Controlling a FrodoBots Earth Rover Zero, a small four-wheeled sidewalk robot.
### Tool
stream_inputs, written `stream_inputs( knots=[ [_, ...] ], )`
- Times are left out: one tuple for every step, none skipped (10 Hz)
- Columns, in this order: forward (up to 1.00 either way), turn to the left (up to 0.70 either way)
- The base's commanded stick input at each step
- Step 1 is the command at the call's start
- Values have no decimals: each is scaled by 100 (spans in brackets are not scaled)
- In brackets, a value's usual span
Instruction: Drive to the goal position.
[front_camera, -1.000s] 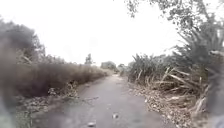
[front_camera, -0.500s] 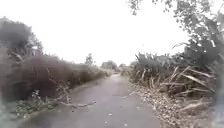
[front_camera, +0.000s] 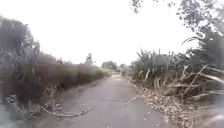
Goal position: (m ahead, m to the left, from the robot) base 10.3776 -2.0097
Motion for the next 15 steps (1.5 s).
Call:
stream_inputs(
  knots=[
    [85, 0],
    [85, 0],
    [85, 0],
    [85, 0],
    [85, 0],
    [85, 0],
    [85, 0],
    [85, 0],
    [85, 0],
    [85, 0],
    [85, 0],
    [85, 0],
    [85, 0],
    [85, 0],
    [85, 0]
  ],
)
